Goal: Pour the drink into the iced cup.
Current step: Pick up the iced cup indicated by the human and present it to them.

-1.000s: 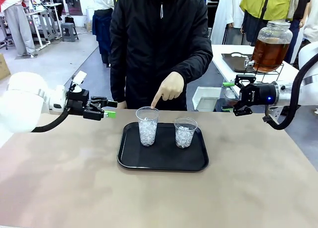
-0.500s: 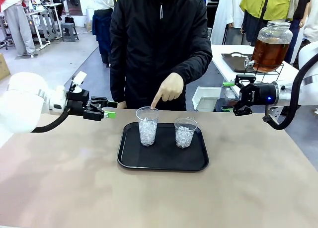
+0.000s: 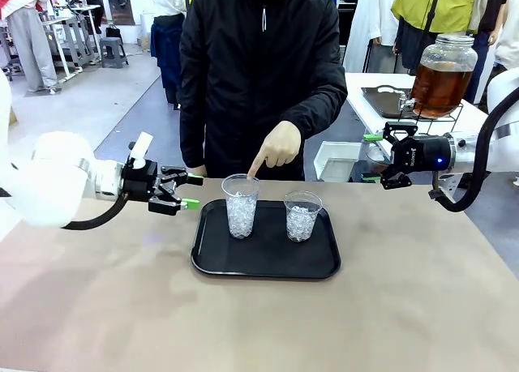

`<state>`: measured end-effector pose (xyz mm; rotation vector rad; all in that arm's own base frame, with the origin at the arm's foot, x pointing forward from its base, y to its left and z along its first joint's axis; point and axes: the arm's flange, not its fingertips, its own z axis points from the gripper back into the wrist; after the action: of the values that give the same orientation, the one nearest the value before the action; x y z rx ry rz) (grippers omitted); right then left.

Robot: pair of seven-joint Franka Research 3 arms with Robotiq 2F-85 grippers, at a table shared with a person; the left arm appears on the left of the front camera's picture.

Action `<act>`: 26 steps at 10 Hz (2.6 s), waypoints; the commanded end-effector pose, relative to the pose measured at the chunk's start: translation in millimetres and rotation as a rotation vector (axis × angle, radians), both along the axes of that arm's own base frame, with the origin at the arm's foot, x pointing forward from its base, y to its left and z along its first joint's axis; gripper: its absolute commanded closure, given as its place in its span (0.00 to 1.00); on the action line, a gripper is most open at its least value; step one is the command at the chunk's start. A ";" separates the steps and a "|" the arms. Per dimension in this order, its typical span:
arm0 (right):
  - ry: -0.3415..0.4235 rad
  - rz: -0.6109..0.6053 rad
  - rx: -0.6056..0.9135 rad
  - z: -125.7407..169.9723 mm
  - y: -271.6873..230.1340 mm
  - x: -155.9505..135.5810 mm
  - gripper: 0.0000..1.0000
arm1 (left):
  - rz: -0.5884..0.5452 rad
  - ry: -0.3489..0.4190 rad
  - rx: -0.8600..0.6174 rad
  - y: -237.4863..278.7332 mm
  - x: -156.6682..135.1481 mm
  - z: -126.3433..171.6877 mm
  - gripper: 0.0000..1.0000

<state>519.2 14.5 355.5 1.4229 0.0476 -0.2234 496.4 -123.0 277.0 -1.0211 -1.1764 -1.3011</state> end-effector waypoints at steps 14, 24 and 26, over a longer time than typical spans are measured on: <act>-0.001 -0.001 0.001 1.2 -0.4 0.4 0.00 | 0.008 0.010 -0.058 -55.0 29.2 -49.3 0.00; -0.001 -0.001 0.001 1.2 -0.4 0.4 0.00 | -0.029 0.048 -0.070 -91.0 34.4 -56.7 0.00; -0.001 -0.001 0.001 1.2 -0.4 0.4 0.00 | -0.044 0.056 -0.074 -98.7 32.4 -57.6 0.00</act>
<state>519.1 14.6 355.4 1.4229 0.0479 -0.2236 524.6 -215.0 219.9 -1.1339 -1.1562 -1.2865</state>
